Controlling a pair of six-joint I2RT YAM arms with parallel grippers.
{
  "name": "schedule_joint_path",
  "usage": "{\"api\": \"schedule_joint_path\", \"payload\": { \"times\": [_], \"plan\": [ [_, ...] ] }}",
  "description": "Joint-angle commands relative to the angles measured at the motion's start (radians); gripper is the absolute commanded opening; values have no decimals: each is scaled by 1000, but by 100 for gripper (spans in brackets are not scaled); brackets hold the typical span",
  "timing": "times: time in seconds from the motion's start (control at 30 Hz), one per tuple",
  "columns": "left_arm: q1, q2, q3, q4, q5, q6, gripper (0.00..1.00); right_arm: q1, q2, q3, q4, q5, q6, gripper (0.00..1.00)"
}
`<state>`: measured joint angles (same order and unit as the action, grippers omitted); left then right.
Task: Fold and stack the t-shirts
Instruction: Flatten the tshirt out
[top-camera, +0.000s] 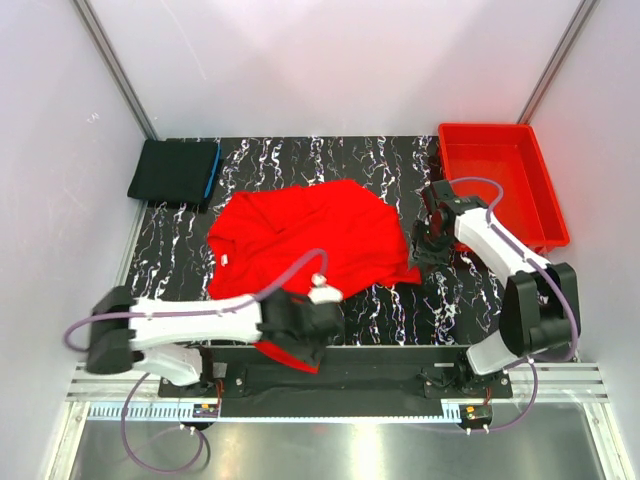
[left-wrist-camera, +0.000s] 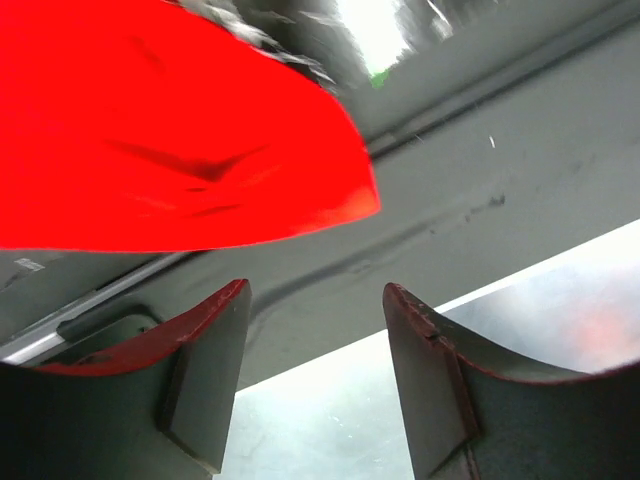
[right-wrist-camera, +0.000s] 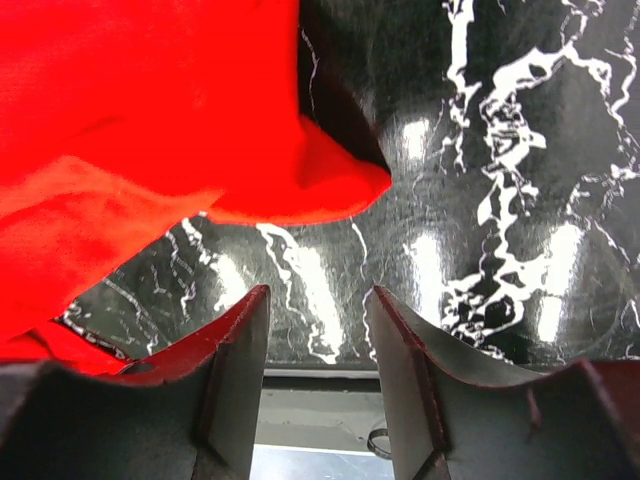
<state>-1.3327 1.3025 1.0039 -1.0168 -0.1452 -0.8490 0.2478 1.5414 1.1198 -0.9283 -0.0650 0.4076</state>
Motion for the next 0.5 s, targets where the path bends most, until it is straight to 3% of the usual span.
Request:
{"api": "schedule_joint_path", "payload": {
  "times": [0.0, 0.17, 0.47],
  "plan": [
    [-120, 99, 68, 27, -70, -54, 60, -4, -79, 17, -36, -10, -3, 52],
    [-161, 228, 75, 98, -73, -36, 58, -4, -150, -40, -47, -15, -6, 53],
    [-160, 328, 42, 202, -88, 7, 52, -4, -247, -84, -60, -30, 7, 52]
  ]
}}
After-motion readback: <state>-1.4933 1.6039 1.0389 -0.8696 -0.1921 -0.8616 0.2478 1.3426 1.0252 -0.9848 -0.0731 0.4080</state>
